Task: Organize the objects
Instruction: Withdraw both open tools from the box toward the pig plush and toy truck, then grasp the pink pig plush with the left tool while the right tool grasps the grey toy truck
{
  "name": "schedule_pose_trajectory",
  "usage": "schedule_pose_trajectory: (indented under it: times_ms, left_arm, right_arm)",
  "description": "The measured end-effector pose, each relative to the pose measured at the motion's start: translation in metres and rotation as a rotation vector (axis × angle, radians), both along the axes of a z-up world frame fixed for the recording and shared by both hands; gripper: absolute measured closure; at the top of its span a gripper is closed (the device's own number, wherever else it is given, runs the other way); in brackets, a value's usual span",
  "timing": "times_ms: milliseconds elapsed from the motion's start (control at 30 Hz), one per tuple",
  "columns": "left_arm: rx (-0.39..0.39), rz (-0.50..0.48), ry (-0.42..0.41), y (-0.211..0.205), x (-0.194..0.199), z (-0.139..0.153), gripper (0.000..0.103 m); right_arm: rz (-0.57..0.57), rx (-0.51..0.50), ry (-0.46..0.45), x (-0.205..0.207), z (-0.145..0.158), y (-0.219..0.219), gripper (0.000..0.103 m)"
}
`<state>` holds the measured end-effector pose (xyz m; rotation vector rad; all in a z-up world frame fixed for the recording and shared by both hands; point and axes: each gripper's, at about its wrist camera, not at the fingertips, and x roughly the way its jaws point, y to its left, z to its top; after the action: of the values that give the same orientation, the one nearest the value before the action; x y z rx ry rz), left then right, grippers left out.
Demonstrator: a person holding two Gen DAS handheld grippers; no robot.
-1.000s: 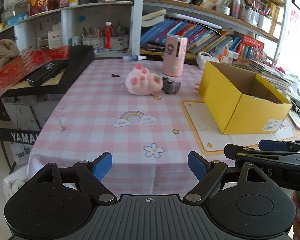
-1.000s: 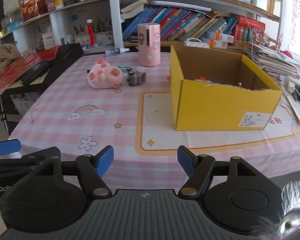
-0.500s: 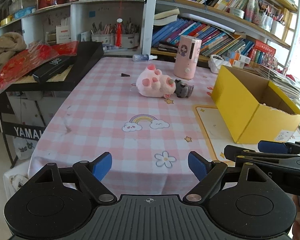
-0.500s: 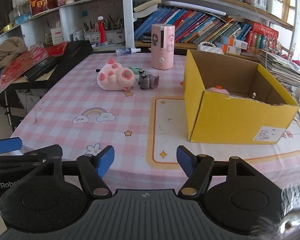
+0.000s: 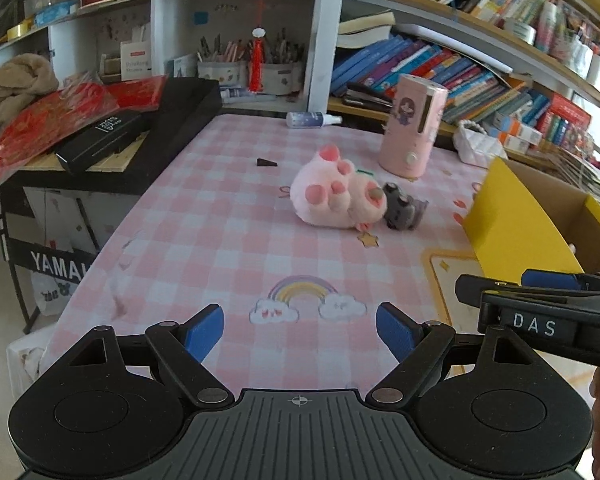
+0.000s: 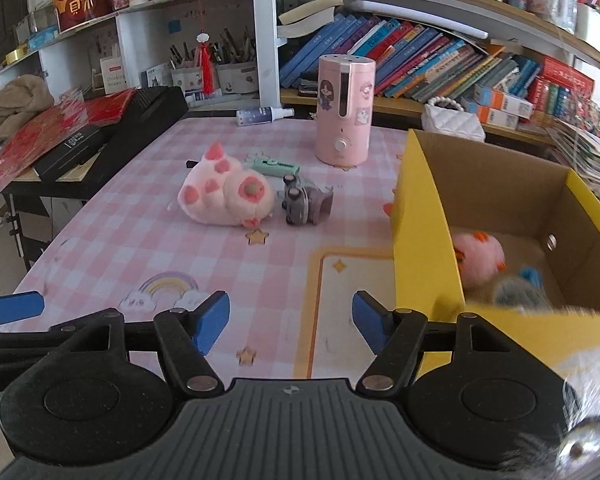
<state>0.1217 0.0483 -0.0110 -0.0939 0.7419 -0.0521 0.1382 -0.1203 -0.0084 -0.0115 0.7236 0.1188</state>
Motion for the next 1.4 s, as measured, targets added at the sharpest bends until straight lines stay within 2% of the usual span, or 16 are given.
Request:
schedule_pose_trajectory:
  times_ms: [267,833,1000,1167,1233,1333,1400]
  left_arm:
    - [0.026,0.028,0.02,-0.008,0.038,-0.002,0.017]
    - [0.091,0.056,0.03,-0.021,0.109,0.001,0.017]
    - [0.113,0.051,0.027,-0.024,0.122,-0.002,0.017]
    - [0.101,0.047,0.043,-0.023,0.128,-0.005,0.017]
    - [0.09,0.042,0.042,-0.023,0.13,-0.006,0.017]
    - [0.073,0.039,0.043,-0.022,0.134,-0.008,0.017]
    - [0.067,0.035,0.045,-0.023,0.139,-0.008,0.017]
  right_arm:
    - [0.038,0.013,0.027,0.048,-0.006,-0.003,0.038]
    - [0.013,0.044,0.061,0.156,-0.015,-0.013,0.042]
    - [0.0,0.044,0.14,0.195,-0.028,-0.01,0.043]
    - [-0.014,0.061,0.244,0.224,-0.049,-0.005,0.044]
    - [-0.016,0.058,0.267,0.23,-0.058,-0.004,0.047]
    - [-0.015,0.071,0.277,0.234,-0.065,-0.007,0.061]
    - [-0.014,0.076,0.259,0.234,-0.064,-0.009,0.061]
